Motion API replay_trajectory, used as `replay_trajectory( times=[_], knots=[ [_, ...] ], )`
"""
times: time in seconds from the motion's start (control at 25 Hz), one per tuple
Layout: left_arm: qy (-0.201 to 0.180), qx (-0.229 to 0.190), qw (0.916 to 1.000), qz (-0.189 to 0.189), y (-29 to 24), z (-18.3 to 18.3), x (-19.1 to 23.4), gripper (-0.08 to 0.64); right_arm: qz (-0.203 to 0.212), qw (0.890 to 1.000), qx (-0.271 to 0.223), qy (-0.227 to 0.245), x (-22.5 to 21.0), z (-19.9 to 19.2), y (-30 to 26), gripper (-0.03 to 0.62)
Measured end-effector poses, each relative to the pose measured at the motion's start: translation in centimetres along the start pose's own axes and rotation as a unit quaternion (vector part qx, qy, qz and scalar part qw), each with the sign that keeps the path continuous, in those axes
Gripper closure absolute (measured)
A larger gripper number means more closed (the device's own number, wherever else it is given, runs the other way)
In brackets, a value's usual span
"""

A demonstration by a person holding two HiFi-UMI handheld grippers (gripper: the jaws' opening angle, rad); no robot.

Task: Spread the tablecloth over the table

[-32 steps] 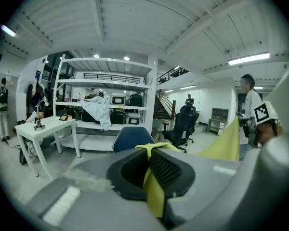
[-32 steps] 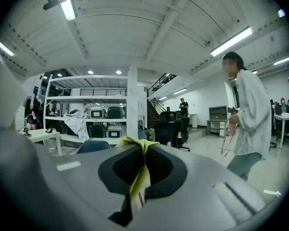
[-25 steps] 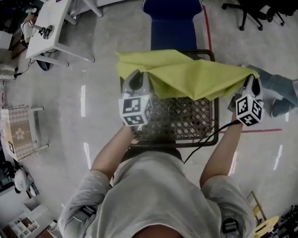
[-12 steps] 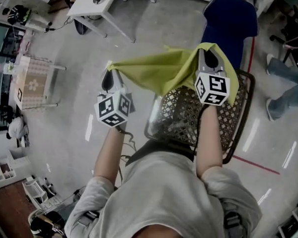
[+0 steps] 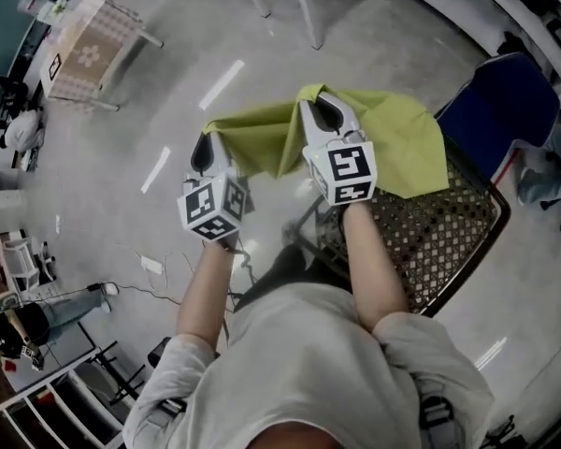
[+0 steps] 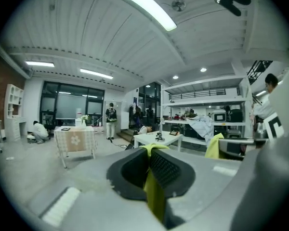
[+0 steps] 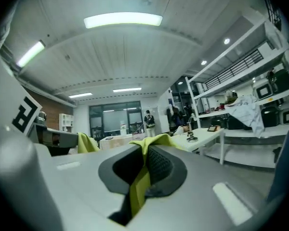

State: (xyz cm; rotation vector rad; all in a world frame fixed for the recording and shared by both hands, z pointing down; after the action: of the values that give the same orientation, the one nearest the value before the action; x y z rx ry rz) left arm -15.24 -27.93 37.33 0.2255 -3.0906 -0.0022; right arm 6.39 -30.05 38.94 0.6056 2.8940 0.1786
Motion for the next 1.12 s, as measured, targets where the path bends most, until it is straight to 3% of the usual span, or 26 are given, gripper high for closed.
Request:
replay_trajectory(
  times=[0.16,0.36,0.8,1.12],
  knots=[
    [0.012,-0.003,0.9996,0.026,1.8,-1.1,4.7,0.535,0.049,0.999,0.012,-0.012,5.8,-2.0,-2.6,0.583],
    [0.021,-0.006,0.9993,0.03,2.6,-1.4,8.0,0.535,0.078,0.997,0.017,-0.02,10.3,-2.7,-4.7,0.583],
    [0.023,-0.004,0.9986,0.048,1.9,-1.1,10.7,0.535,0.115,0.992,0.03,-0.048,13.7,-3.9,-7.7,0.583],
    [0.012,0.005,0.9964,0.083,3.8,-1.2,13.7,0.535,0.168,0.981,0.042,-0.091,18.3,-6.2,-9.6,0.583]
  ],
)
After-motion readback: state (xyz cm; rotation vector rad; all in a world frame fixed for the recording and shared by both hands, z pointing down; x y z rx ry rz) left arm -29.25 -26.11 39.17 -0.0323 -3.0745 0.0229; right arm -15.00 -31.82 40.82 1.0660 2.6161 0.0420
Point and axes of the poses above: the fingertips, and each gripper's own axes: y backward along the fingers, x to its left, z out of its top, the point moved 6 cm from there along y, backward along the fingers, and after that the axes turned 12 degrees about -x, right-handed, at the moved point
